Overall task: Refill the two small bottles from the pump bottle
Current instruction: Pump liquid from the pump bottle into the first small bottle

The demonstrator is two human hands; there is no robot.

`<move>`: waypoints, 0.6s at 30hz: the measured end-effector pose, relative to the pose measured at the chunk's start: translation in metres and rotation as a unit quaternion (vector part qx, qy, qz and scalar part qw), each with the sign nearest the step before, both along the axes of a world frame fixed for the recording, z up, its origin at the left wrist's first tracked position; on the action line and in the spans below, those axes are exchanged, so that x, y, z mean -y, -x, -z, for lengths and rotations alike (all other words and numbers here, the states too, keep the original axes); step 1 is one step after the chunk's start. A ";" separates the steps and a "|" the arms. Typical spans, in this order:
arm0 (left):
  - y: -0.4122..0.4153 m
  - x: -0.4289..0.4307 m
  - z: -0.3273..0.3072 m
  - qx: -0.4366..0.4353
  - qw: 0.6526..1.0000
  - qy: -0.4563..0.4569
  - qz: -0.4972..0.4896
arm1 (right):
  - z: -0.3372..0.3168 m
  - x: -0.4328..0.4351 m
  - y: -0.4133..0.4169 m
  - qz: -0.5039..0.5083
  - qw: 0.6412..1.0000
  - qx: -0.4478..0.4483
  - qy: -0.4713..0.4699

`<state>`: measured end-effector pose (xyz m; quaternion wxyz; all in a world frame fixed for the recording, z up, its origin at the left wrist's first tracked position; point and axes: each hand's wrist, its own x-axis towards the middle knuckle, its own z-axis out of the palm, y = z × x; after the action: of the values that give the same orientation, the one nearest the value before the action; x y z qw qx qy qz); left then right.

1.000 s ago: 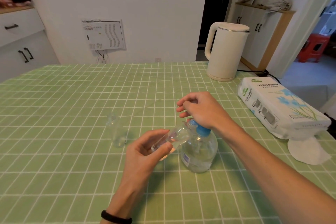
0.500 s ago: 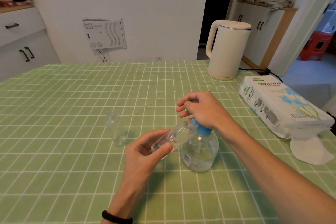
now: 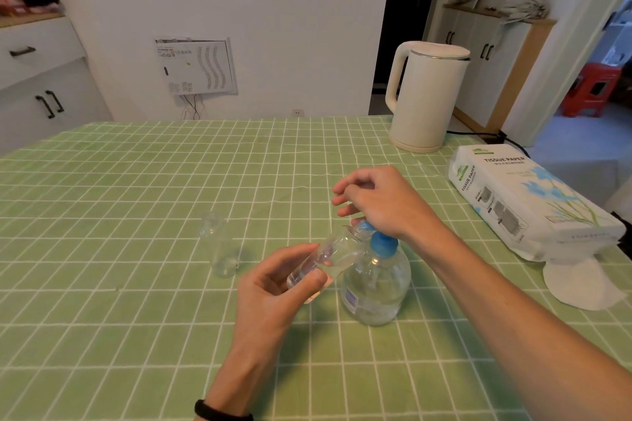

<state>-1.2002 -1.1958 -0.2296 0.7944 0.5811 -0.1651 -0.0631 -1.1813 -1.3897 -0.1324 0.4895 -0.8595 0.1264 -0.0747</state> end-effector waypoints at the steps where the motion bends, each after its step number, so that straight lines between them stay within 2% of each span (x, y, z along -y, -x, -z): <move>1: -0.001 0.000 0.001 0.001 1.000 -0.002 0.000 | 0.001 0.000 0.000 0.001 1.000 -0.003 -0.003; 6: -0.002 -0.003 0.006 0.001 1.000 -0.016 -0.004 | 0.006 -0.002 0.001 0.004 1.000 -0.020 -0.014; 18: 0.000 0.000 0.004 0.000 1.000 -0.003 -0.005 | -0.004 -0.003 0.001 -0.009 1.000 0.008 0.016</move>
<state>-1.2007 -1.1958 -0.2331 0.7930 0.5842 -0.1623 -0.0592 -1.1828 -1.3870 -0.1285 0.4771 -0.8680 0.1133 -0.0788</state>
